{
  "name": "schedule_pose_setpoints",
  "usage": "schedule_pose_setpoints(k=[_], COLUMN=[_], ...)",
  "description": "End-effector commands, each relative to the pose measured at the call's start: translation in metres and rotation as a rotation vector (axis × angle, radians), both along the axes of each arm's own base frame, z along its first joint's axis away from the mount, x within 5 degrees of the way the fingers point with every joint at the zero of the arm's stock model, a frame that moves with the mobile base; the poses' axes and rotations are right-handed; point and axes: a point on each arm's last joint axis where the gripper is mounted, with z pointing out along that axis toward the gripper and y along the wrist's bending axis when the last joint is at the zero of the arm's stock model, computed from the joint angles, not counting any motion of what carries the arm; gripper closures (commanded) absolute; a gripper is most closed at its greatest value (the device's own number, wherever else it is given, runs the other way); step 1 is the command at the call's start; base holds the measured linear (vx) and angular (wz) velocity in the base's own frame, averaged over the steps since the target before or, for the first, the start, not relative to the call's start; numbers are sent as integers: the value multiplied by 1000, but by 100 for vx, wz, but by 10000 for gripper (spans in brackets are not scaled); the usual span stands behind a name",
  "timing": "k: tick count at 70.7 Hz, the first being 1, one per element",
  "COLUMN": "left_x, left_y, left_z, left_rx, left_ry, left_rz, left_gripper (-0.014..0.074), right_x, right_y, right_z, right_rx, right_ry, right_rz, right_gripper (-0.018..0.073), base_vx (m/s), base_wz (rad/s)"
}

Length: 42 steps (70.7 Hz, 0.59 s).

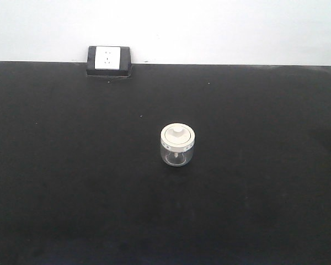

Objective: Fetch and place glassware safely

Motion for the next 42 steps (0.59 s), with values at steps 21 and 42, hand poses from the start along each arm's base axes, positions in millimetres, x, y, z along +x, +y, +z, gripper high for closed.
schedule_pose_setpoints(k=[21,42], left_x=[-24,-55], left_y=[0,1], left_z=[14,-34], left_rx=[22,1], left_ry=[-68,-108], left_rz=[-4,-1], left_gripper=[603,603], right_x=[0,0], right_y=[1,1], right_z=[14,14], right_rx=[-7,-7], right_ry=[-85,-85], right_rz=[15,15], right_gripper=[563,563], base_vx=[0,0], base_wz=[0,0])
